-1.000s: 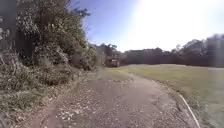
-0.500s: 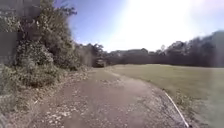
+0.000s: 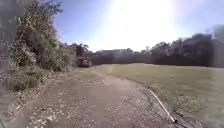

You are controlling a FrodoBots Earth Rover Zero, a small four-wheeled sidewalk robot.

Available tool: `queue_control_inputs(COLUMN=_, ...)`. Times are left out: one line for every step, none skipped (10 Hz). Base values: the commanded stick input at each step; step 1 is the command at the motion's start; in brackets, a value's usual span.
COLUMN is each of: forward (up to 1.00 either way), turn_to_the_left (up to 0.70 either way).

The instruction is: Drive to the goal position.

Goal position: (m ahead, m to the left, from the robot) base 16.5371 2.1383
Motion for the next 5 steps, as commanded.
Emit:
queue_control_inputs(forward=0.0, turn_to_the_left=0.0)
queue_control_inputs(forward=0.0, turn_to_the_left=0.0)
queue_control_inputs(forward=0.0, turn_to_the_left=0.0)
queue_control_inputs(forward=0.0, turn_to_the_left=0.0)
queue_control_inputs(forward=0.0, turn_to_the_left=0.0)
